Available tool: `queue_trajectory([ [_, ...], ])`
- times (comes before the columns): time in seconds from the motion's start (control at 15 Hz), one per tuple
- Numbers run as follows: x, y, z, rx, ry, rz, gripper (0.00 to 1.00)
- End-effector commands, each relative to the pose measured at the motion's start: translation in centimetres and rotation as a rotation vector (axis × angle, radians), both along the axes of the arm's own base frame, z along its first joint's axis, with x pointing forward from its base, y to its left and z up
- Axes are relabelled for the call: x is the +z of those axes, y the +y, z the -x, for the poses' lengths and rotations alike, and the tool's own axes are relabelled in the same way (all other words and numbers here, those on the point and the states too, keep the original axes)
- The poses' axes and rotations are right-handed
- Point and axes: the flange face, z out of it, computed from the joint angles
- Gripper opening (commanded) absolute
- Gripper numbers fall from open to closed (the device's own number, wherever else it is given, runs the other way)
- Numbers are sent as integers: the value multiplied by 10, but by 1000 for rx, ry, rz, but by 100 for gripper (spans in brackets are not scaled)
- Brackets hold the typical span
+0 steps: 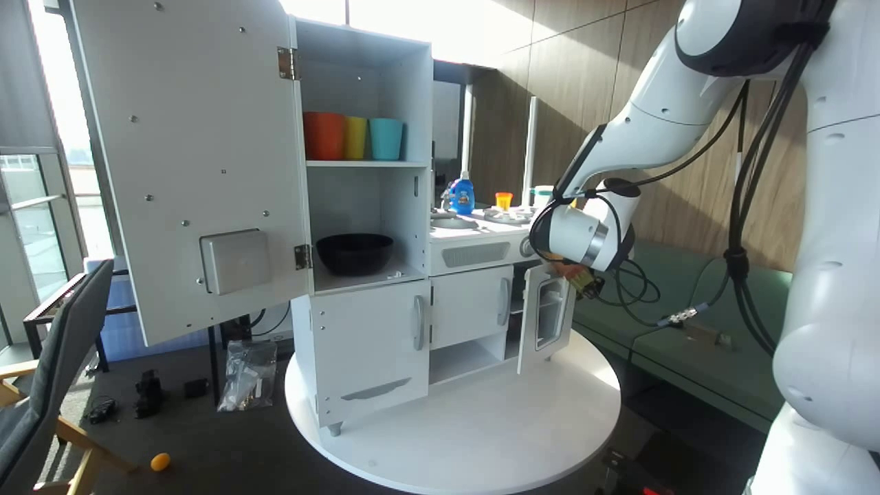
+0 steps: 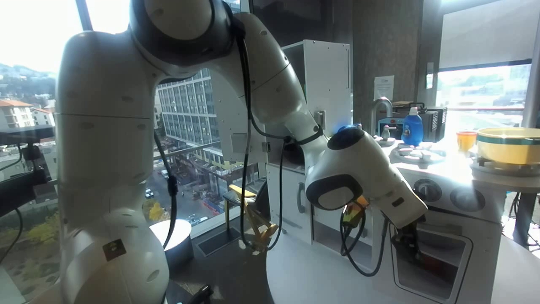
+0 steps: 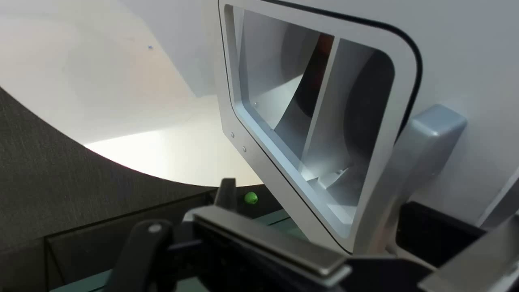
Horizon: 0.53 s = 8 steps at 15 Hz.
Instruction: Open the oven then remove the bowl from the oven and close the door.
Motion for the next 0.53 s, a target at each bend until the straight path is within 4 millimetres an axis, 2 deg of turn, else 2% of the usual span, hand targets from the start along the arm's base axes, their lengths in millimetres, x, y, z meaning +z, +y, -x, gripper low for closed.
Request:
queue_trajectory([
  [0.0, 16, -42, 26, -32, 12, 49, 100],
  [0.13, 35, -63, 40, -23, 11, 60, 100],
  [0.2, 66, -65, 44, 47, -13, 40, 100],
  [0.47, 144, -72, 58, 211, -86, 50, 100],
])
